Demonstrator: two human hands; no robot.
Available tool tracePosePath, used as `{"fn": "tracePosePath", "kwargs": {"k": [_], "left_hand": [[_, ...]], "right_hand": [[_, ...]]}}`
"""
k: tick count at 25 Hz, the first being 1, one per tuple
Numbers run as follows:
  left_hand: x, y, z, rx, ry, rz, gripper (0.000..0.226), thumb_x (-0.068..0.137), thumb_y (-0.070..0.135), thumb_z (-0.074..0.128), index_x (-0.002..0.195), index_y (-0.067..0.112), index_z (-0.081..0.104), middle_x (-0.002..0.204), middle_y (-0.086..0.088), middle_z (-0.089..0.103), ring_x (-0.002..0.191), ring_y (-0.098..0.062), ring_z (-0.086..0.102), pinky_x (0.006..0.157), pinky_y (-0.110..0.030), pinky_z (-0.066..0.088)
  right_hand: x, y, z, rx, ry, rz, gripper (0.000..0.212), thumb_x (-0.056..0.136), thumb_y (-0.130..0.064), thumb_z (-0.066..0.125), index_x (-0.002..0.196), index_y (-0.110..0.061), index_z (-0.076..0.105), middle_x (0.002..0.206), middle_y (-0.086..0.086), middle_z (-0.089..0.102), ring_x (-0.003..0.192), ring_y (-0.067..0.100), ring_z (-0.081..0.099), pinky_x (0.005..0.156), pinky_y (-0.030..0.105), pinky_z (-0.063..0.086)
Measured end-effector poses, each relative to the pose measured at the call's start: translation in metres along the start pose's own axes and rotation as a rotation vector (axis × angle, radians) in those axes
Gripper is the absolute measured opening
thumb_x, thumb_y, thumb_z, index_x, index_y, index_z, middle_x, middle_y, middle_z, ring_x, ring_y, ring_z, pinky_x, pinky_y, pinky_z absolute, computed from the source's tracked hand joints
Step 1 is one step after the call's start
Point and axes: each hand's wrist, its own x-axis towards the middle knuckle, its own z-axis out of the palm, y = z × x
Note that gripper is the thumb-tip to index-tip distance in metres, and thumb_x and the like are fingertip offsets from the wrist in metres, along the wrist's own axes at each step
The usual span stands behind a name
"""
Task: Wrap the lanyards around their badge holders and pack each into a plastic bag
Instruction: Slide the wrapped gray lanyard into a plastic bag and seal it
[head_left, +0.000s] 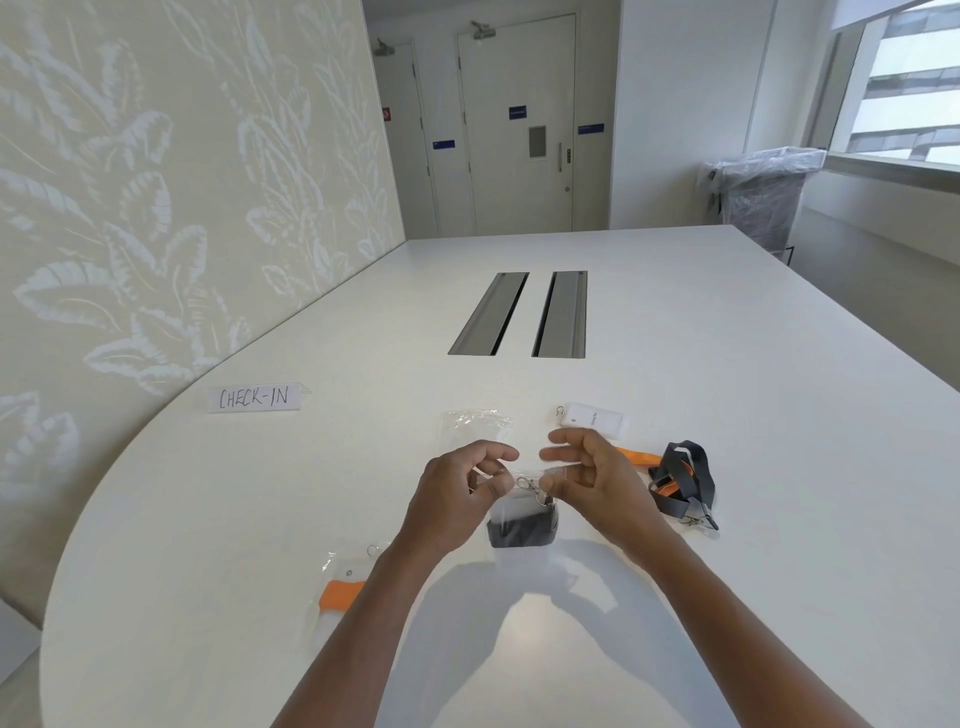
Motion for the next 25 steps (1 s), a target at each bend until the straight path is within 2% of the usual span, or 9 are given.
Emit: {"fn": "tracePosePath", "kwargs": {"k": [4,7,10,12,15,18,20,22,25], "left_hand": [[-0.003,-0.001,0.005,-0.116,0.044,-0.015,0.023,0.087,0.024,0.071,0.102,0.040,0.074,0.082,0.016,0.069,0.065,-0.007,0.057,0.067,-0.023,0.049],[-0.006,0.003,0.010,-0.278,0.084,-0.072,0.021,0.082,0.029,0.070,0.101,0.038,0.076,0.081,0.008,0.073,0.078,-0.007,0.064,0.075,-0.024,0.051],[-0.006,0.005,0.013,-0.319,0.087,-0.113,0.018,0.081,0.032,0.069,0.097,0.035,0.078,0.078,0.013,0.072,0.080,-0.006,0.064,0.077,-0.025,0.051],[-0.004,0.007,0.011,-0.261,0.042,-0.117,0.012,0.085,0.032,0.072,0.094,0.031,0.079,0.078,0.014,0.073,0.075,-0.007,0.063,0.074,-0.031,0.052],[-0.003,0.010,0.007,-0.056,-0.022,-0.095,0.004,0.088,0.031,0.075,0.086,0.030,0.078,0.080,0.017,0.074,0.068,-0.003,0.060,0.070,-0.030,0.053],[-0.004,0.016,0.010,0.099,0.018,-0.067,0.007,0.087,0.032,0.074,0.081,0.029,0.075,0.078,0.021,0.072,0.063,-0.001,0.059,0.067,-0.024,0.053],[-0.006,0.017,0.014,0.088,0.089,-0.062,0.009,0.087,0.031,0.074,0.079,0.027,0.074,0.077,0.019,0.072,0.060,-0.003,0.057,0.064,-0.025,0.052],[-0.008,0.018,0.016,0.024,0.133,-0.075,0.011,0.085,0.029,0.075,0.075,0.025,0.073,0.073,0.016,0.071,0.058,-0.005,0.056,0.060,-0.026,0.050],[-0.008,0.020,0.017,-0.113,0.136,-0.117,0.012,0.082,0.028,0.074,0.072,0.022,0.074,0.068,0.008,0.071,0.058,-0.009,0.058,0.062,-0.038,0.054]], "right_hand": [[-0.003,0.012,0.008,0.010,0.041,0.078,0.019,0.086,-0.017,0.078,0.103,-0.023,0.070,0.090,0.003,0.077,0.086,0.020,0.072,0.080,0.029,0.055],[-0.006,0.011,0.011,0.146,0.059,0.051,0.008,0.086,-0.011,0.077,0.091,-0.014,0.071,0.084,0.002,0.077,0.079,0.015,0.070,0.075,0.026,0.052],[-0.005,0.009,0.011,0.111,0.065,-0.019,0.011,0.089,-0.011,0.074,0.082,-0.020,0.070,0.080,0.000,0.074,0.076,0.012,0.062,0.078,0.030,0.048],[-0.005,0.007,0.012,0.081,0.070,-0.030,0.018,0.091,-0.012,0.071,0.079,-0.024,0.069,0.078,-0.003,0.072,0.075,0.013,0.060,0.077,0.031,0.048],[-0.005,0.008,0.013,0.057,0.106,-0.015,0.021,0.092,-0.014,0.069,0.078,-0.029,0.070,0.077,-0.007,0.072,0.070,0.007,0.061,0.070,0.025,0.047],[-0.006,0.009,0.016,0.057,0.165,-0.016,0.013,0.090,-0.022,0.073,0.081,-0.030,0.069,0.075,-0.010,0.072,0.068,0.003,0.063,0.063,0.019,0.047],[-0.007,0.009,0.016,0.088,0.149,-0.010,0.008,0.087,-0.025,0.077,0.087,-0.028,0.069,0.077,-0.011,0.073,0.072,0.002,0.064,0.063,0.015,0.048],[-0.009,0.010,0.016,0.135,0.098,0.009,0.014,0.084,-0.021,0.081,0.092,-0.022,0.070,0.077,-0.010,0.072,0.072,0.001,0.064,0.063,0.013,0.048],[-0.009,0.006,0.013,0.195,0.037,0.053,0.019,0.082,-0.015,0.082,0.096,-0.016,0.069,0.078,-0.001,0.072,0.073,0.010,0.065,0.066,0.021,0.053]]}}
